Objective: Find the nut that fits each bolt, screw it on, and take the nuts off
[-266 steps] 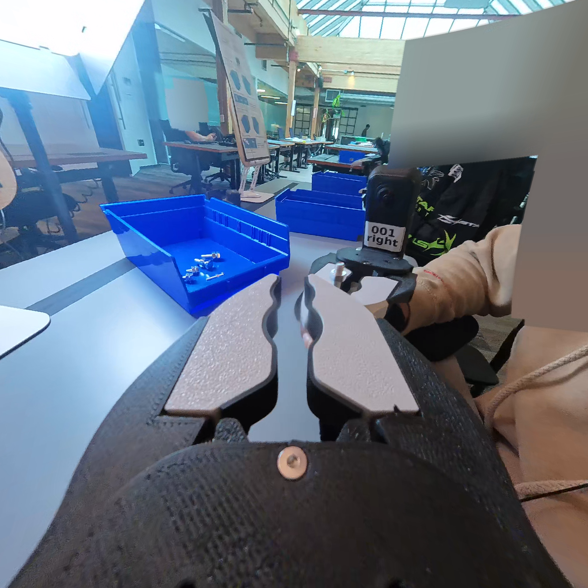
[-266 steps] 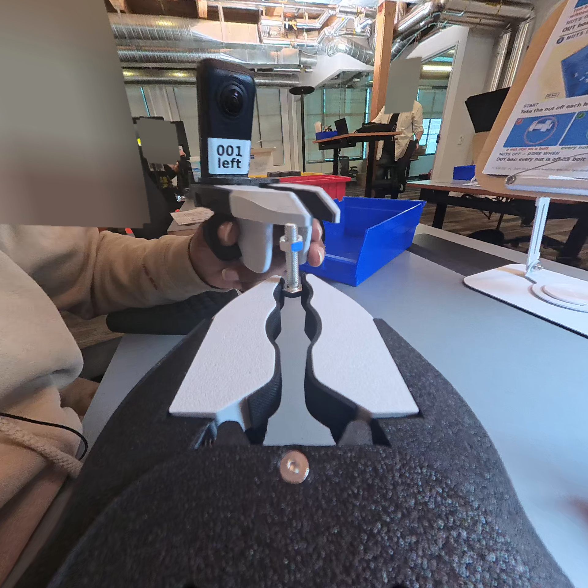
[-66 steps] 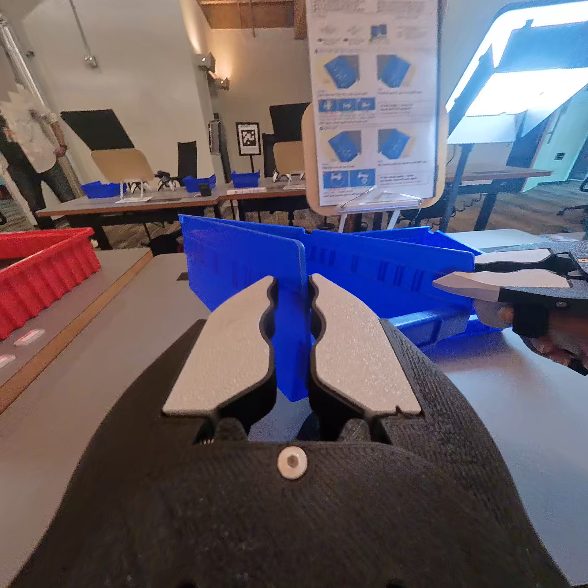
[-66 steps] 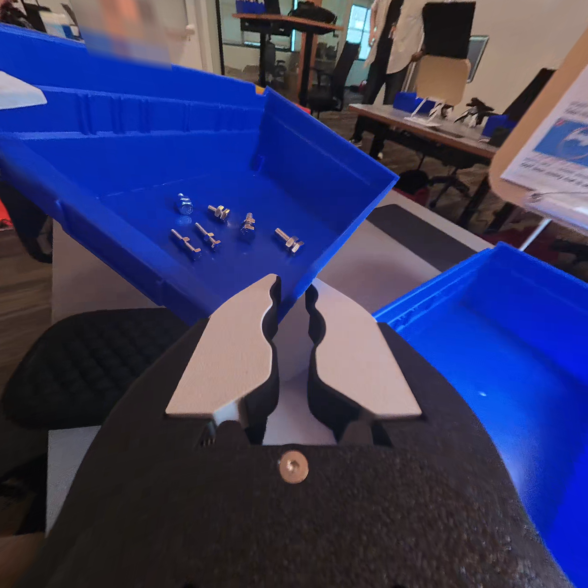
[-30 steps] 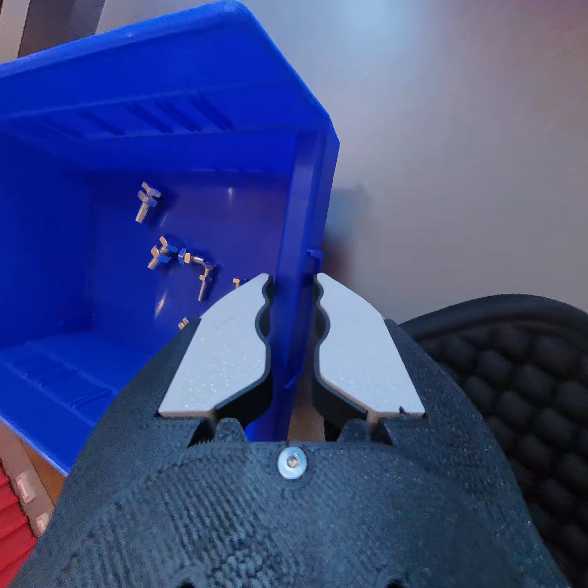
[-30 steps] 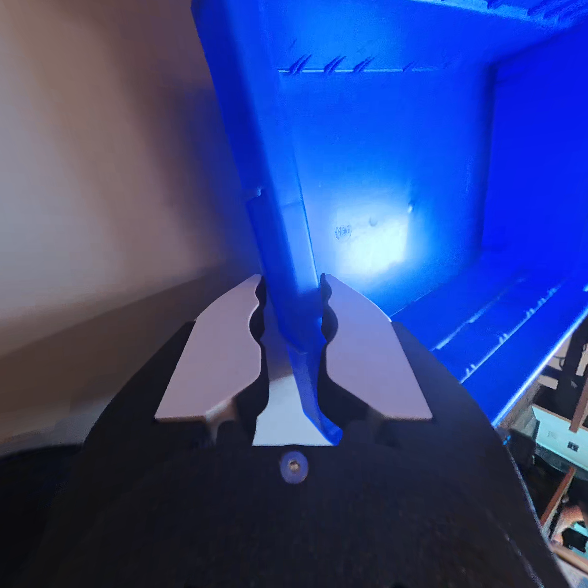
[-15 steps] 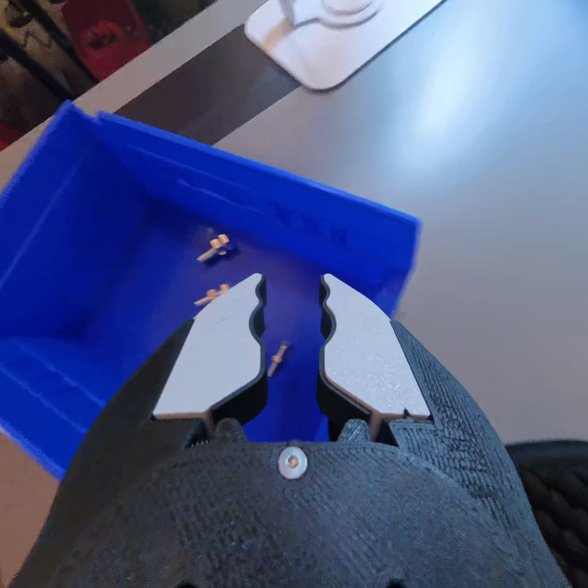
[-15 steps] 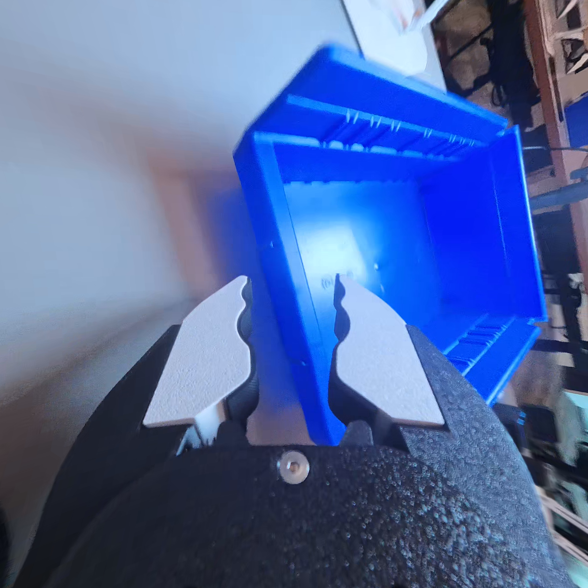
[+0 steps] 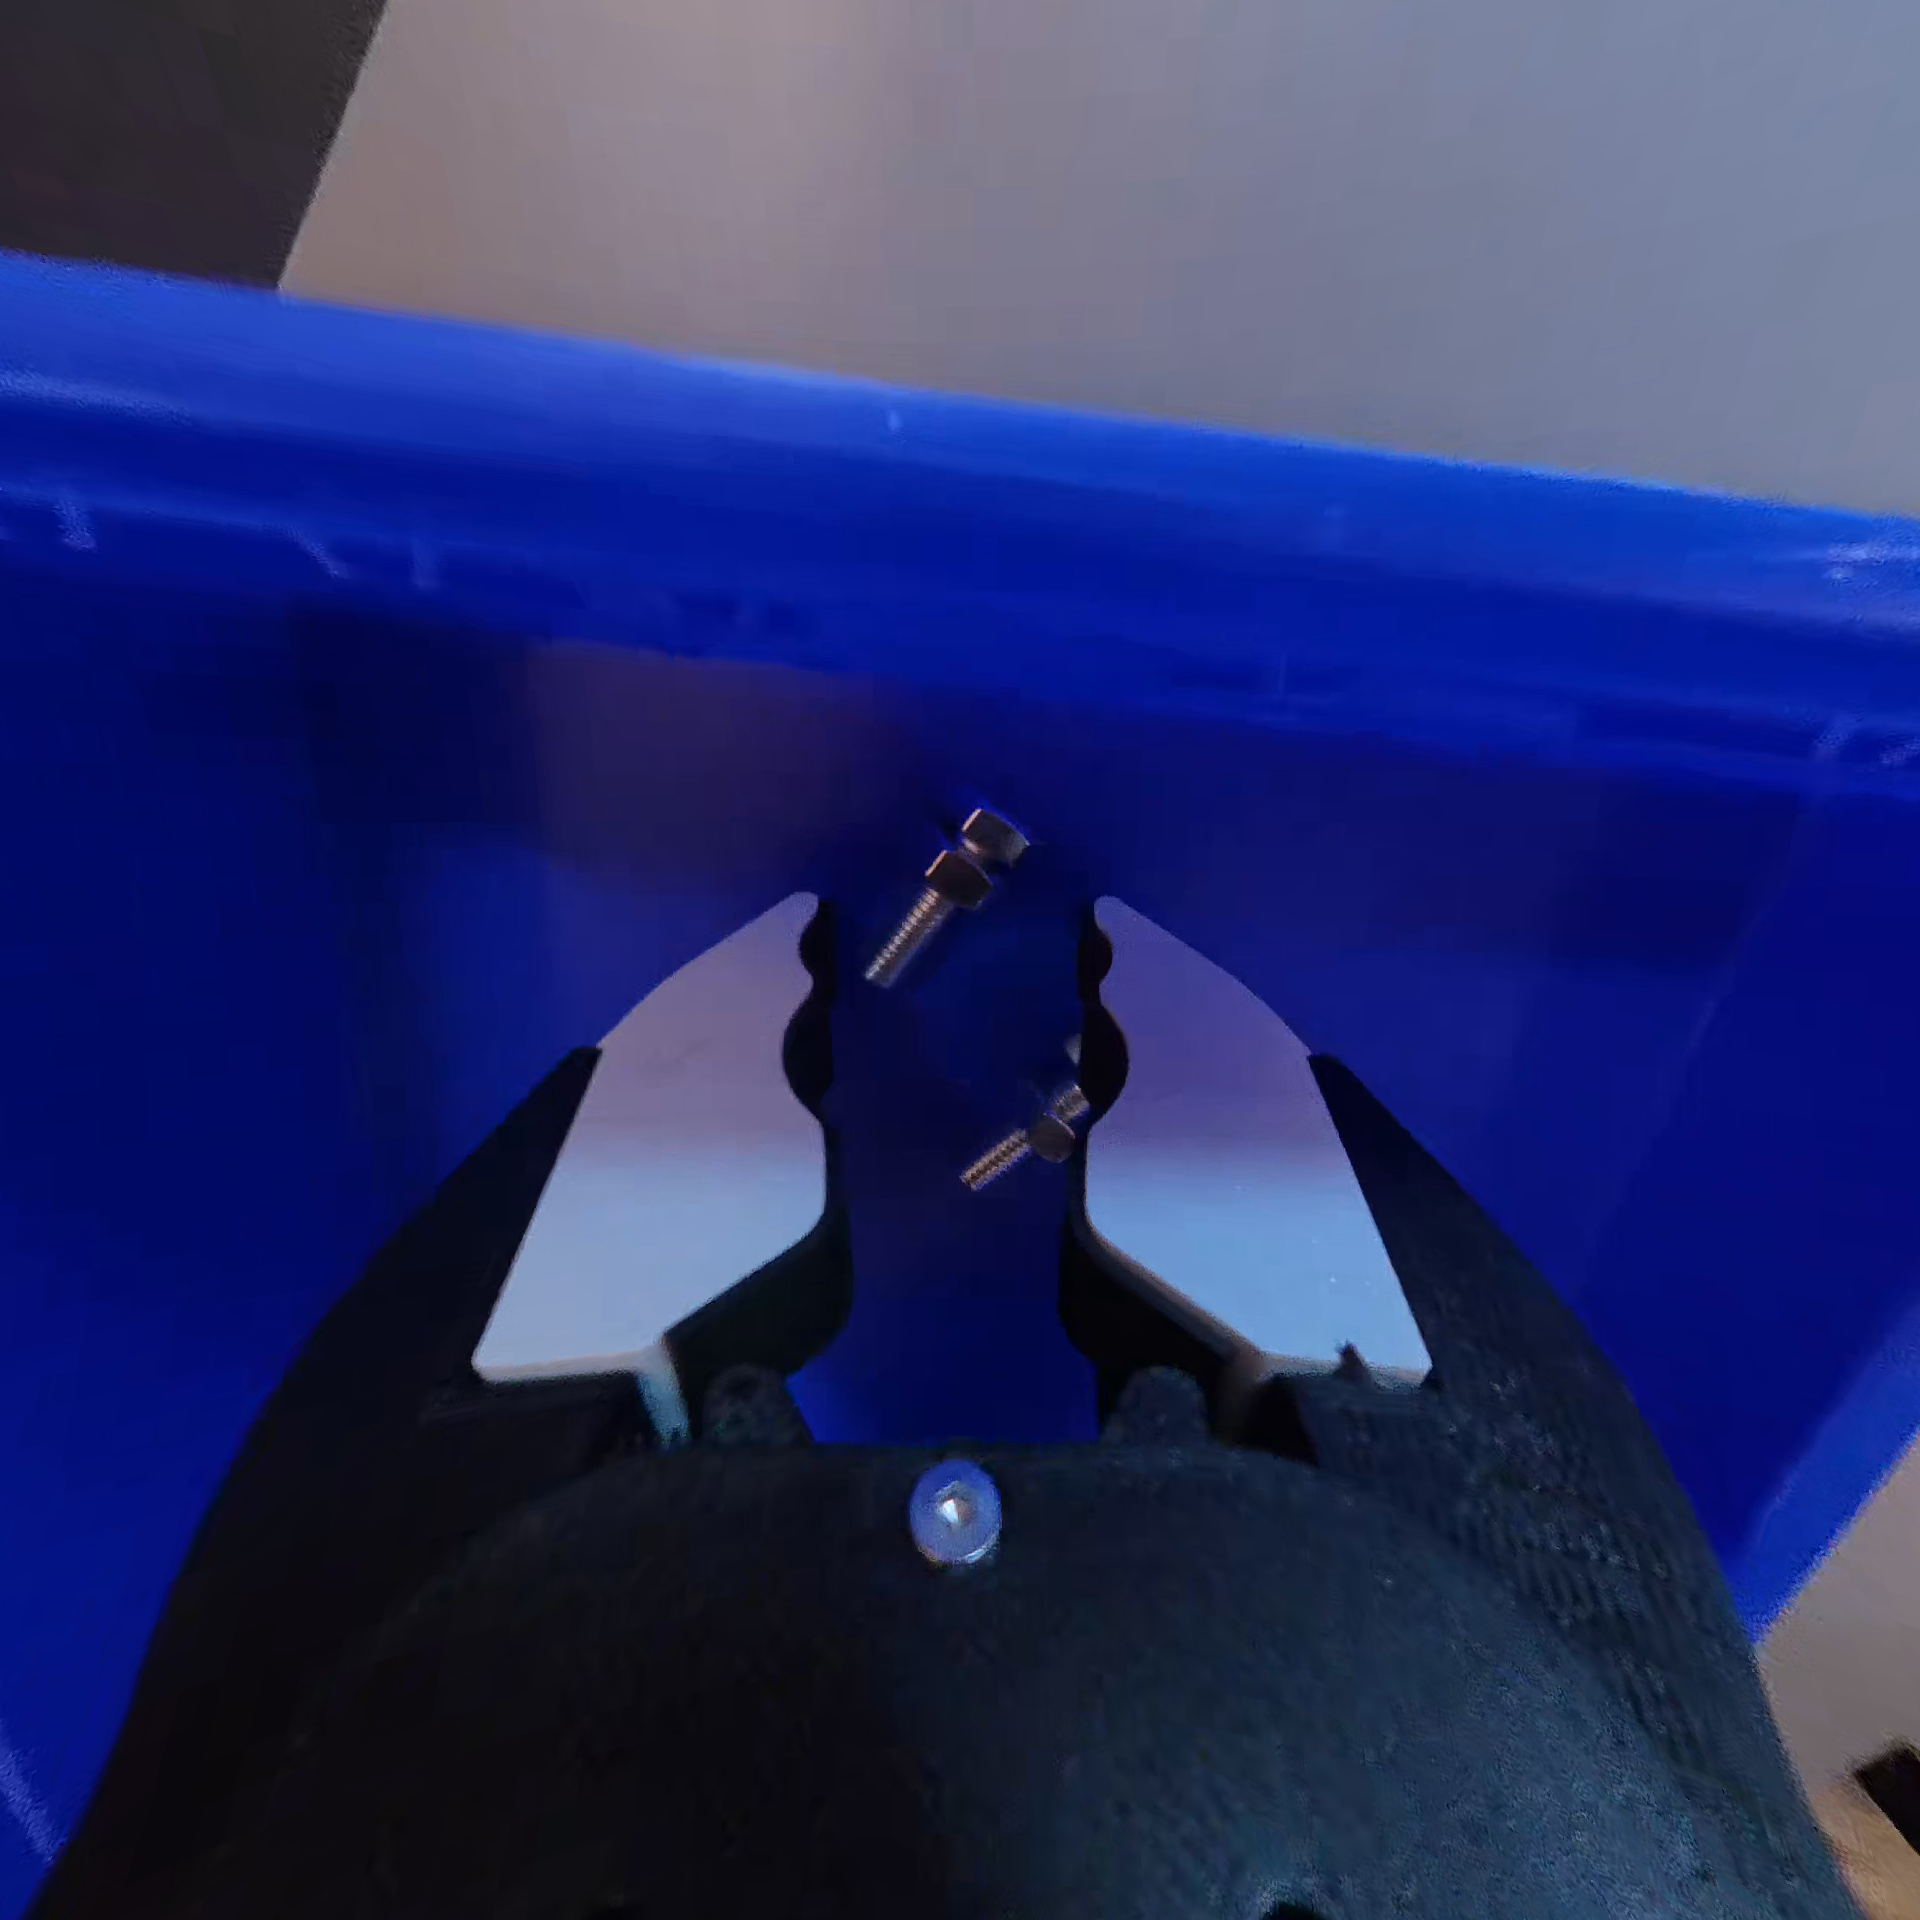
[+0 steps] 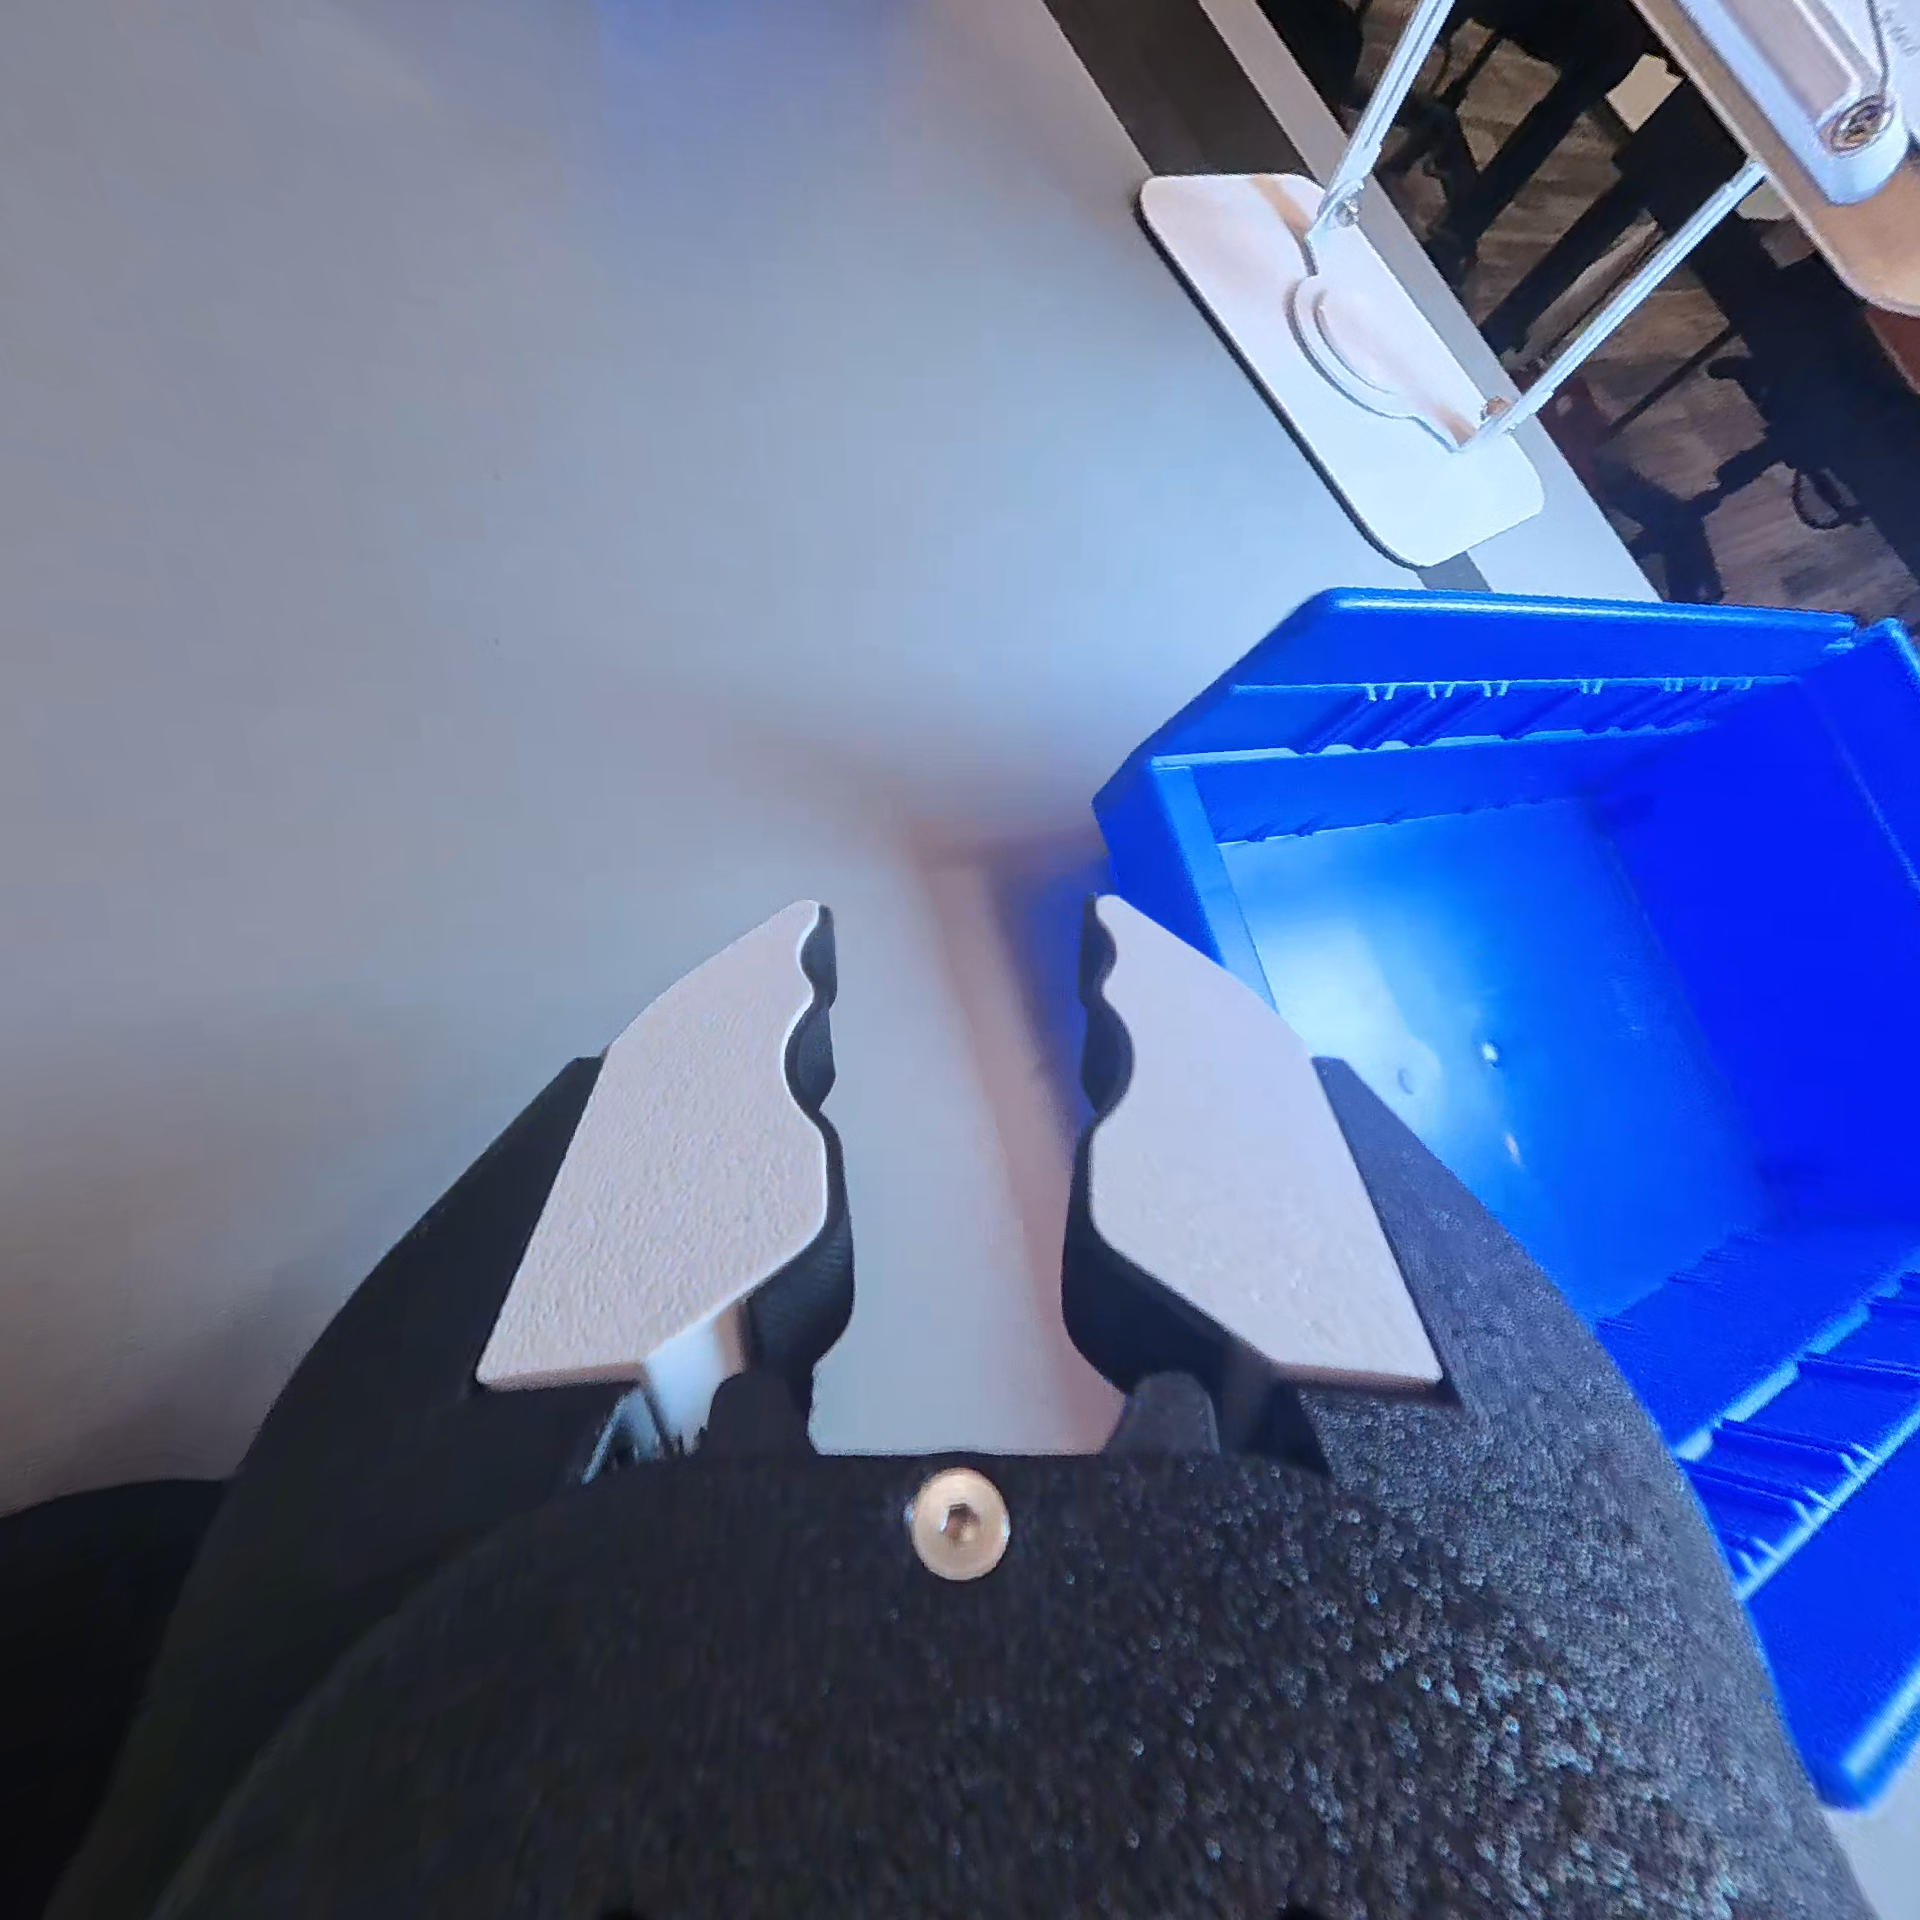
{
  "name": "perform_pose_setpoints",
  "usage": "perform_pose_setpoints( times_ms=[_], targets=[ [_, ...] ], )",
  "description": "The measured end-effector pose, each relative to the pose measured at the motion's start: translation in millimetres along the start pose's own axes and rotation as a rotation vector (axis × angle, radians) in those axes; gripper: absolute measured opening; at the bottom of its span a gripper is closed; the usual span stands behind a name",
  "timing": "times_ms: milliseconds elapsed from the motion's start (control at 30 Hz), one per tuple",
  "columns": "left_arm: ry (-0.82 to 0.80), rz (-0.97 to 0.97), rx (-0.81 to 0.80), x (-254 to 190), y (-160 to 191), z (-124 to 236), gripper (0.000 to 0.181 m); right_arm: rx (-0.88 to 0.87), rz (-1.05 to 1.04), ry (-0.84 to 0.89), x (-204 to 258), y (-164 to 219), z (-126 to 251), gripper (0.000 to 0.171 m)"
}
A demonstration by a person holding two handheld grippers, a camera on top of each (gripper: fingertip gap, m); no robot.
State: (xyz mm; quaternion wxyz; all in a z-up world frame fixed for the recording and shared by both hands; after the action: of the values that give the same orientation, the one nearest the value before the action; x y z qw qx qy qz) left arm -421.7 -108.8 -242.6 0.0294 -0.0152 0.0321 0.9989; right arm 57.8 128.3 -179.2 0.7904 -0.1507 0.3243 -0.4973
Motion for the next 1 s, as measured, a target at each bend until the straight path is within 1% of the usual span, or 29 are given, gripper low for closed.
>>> perform_pose_setpoints(
  times_ms=[33,67,133,167,233,300,400,467,533,600,700,800,933,1000],
  targets=[
    [0.032,-0.005,0.006,-1.0,1.2,0.4,0.045,-0.006,-0.006,-0.01,1.0,-1.3,-0.7,0.044],
    [0.035,-0.011,0.023,0.3,3.7,0.3,0.038,-0.015,-0.01,-0.019,1.6,-3.0,-1.5,0.044],
    [0.024,-0.012,0.054,2.0,8.7,-0.8,0.018,-0.036,-0.018,-0.037,1.9,-7.7,-3.0,0.043],
    [0.017,-0.009,0.055,1.7,9.2,-1.3,0.012,-0.051,-0.022,-0.044,1.7,-10.9,-3.9,0.042],
    [0.011,0.009,0.051,-2.1,9.6,-0.2,0.011,-0.09,-0.034,-0.063,2.8,-19.5,-5.5,0.04],
    [-0.02,-0.027,0.03,-16.3,11.2,13.2,0.011,-0.129,-0.038,-0.076,6.0,-30.3,-6.4,0.039],
    [-0.008,-0.102,-0.04,-63.5,9.3,59.7,0.01,-0.185,-0.004,-0.049,13.9,-49.1,-6.0,0.039],
    [-0.009,-0.162,-0.043,-102.4,4.8,91.3,0.01,-0.22,0.036,-0.024,22.4,-65.1,-6.0,0.039],
    [0.0,-0.23,-0.047,-147.5,-8.7,116.9,0.01,-0.258,0.079,-0.002,33.3,-84.9,-6.4,0.039],
    [0.002,-0.304,-0.03,-193.4,-26.3,133.6,0.01,-0.287,0.114,0.018,44.0,-105.9,-7.9,0.04],
    [0.002,-0.402,-0.013,-255.3,-61.8,144.1,0.01,-0.311,0.149,0.064,52.6,-135.0,-10.2,0.041],
    [0.023,-0.468,0.002,-306.3,-98.0,144.0,0.01,-0.308,0.144,0.13,49.7,-152.1,-13.3,0.043],
    [0.032,-0.51,0.019,-347.0,-133.8,141.1,0.01,-0.259,0.152,0.293,31.6,-147.0,-18.9,0.043],
    [0.044,-0.533,0.027,-360.5,-143.6,139.6,0.01,-0.224,0.169,0.363,23.2,-137.8,-22.6,0.038]
  ],
)
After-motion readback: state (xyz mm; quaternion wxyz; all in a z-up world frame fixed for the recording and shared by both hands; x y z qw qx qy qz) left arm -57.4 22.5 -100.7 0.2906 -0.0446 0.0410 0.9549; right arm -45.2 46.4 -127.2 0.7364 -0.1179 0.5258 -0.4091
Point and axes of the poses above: each gripper's, where its closed fingertips meet, z back along the fingers, y out of its underside, x = y × z across the jaws, the point moved 2 cm from there along z, back along the fingers, and after that the axes turned 15 degrees about x, right-handed, at the moved point
